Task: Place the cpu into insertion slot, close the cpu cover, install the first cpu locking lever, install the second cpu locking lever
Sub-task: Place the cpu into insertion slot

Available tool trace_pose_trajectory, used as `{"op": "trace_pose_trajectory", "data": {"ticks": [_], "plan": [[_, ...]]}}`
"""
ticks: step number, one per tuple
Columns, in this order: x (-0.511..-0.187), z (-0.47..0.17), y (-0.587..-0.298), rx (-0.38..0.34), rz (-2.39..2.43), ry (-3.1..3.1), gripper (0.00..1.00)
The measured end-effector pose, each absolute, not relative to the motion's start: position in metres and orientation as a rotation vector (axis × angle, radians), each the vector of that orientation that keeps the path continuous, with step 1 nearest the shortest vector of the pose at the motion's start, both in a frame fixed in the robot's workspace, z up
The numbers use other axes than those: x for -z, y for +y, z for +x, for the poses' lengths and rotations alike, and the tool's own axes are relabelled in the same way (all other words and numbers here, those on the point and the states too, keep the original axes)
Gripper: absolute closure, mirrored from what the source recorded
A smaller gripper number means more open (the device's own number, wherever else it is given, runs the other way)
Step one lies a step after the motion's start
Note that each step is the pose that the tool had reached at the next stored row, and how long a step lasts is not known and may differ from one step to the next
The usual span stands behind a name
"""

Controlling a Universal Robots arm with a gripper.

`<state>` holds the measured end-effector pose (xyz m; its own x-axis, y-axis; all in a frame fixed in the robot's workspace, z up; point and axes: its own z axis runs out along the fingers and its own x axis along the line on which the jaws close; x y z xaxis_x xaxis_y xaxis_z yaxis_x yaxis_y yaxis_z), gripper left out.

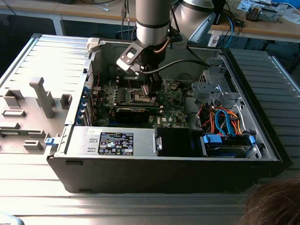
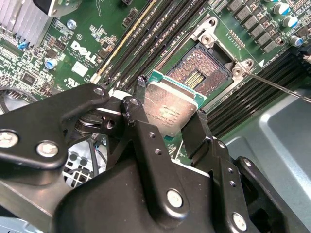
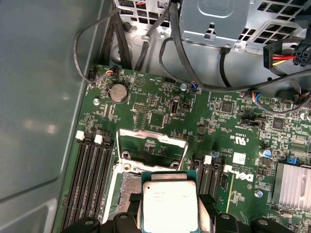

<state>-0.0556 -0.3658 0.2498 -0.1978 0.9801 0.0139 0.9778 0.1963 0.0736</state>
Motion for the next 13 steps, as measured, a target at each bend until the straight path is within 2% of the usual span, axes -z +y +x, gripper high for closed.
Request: {"op": "trace_pose_trajectory", "data": {"ticks": [13], "plan": [[-0.2492,-0.0556,-0.3658,-0.101,1.99,2.382,0.45]]}}
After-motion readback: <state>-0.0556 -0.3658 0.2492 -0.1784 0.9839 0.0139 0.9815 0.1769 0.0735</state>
